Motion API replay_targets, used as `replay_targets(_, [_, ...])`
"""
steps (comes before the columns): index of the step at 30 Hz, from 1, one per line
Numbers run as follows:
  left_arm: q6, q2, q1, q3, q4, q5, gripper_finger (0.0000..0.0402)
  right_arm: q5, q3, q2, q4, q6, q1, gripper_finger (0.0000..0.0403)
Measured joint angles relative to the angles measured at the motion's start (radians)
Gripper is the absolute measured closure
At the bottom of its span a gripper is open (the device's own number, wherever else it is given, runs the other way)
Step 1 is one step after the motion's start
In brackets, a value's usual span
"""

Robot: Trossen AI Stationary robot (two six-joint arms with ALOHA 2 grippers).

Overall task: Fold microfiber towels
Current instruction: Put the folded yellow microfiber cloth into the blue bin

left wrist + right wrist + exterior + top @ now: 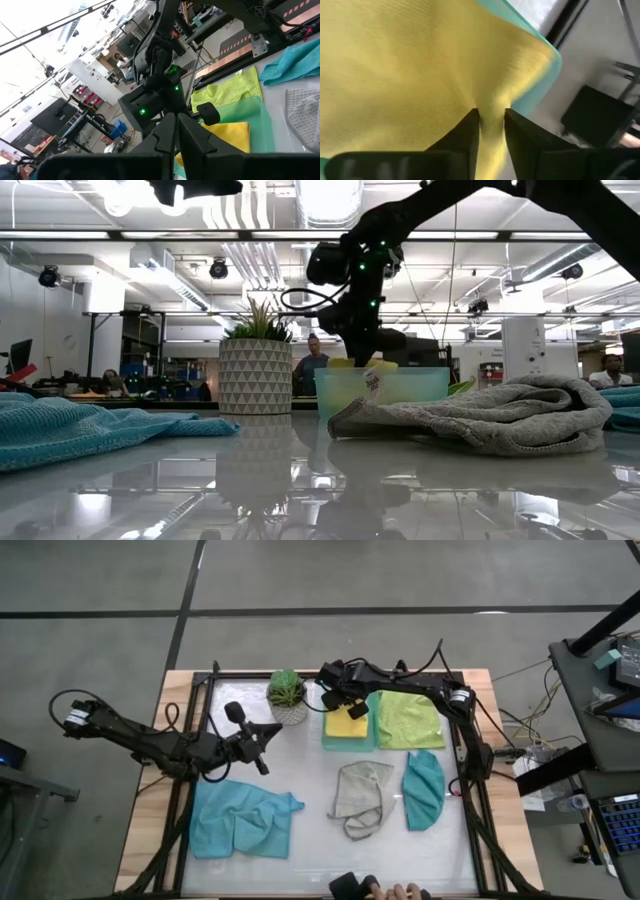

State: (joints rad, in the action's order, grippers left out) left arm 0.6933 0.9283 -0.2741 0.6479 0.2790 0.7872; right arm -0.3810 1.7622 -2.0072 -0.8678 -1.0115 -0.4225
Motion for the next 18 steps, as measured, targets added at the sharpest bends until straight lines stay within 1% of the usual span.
replay_targets(5, [-0.001, 0.000, 0.000, 0.000, 0.000, 0.000, 0.0395, -0.084, 0.000, 0.009, 0.006, 0.010, 0.000, 0.0299])
replay_targets(7, [-0.001, 0.000, 0.000, 0.000, 0.000, 0.000, 0.0395, -0.090, 0.000, 0.013, 0.006, 0.030, 0.000, 0.0297])
replay_targets(9, [-0.001, 0.000, 0.000, 0.000, 0.000, 0.000, 0.0395, -0.083, 0.000, 0.022, 0.005, 0.089, 0.000, 0.0298])
replay_targets(10, [-0.001, 0.000, 0.000, 0.000, 0.000, 0.000, 0.0395, -0.060, 0.000, 0.028, 0.003, 0.127, 0.001, 0.0300])
replay_targets(11, [-0.001, 0.000, 0.000, 0.000, 0.000, 0.000, 0.0395, -0.016, 0.000, 0.036, -0.008, 0.167, 0.001, 0.0304])
replay_targets(13, [-0.001, 0.000, 0.000, 0.000, 0.000, 0.000, 0.0395, 0.116, 0.000, 0.039, -0.027, 0.259, 0.000, 0.0314])
replay_targets(14, [-0.001, 0.000, 0.000, 0.000, 0.000, 0.000, 0.0395, 0.164, 0.000, 0.039, -0.031, 0.309, -0.001, 0.0321])
replay_targets(15, [-0.001, 0.000, 0.000, 0.000, 0.000, 0.000, 0.0395, 0.194, -0.001, 0.037, -0.039, 0.352, -0.002, 0.0329])
replay_targets(18, [-0.001, 0.000, 0.000, 0.000, -0.001, 0.000, 0.0395, 0.220, -0.021, 0.024, -0.051, 0.414, -0.003, 0.0359])
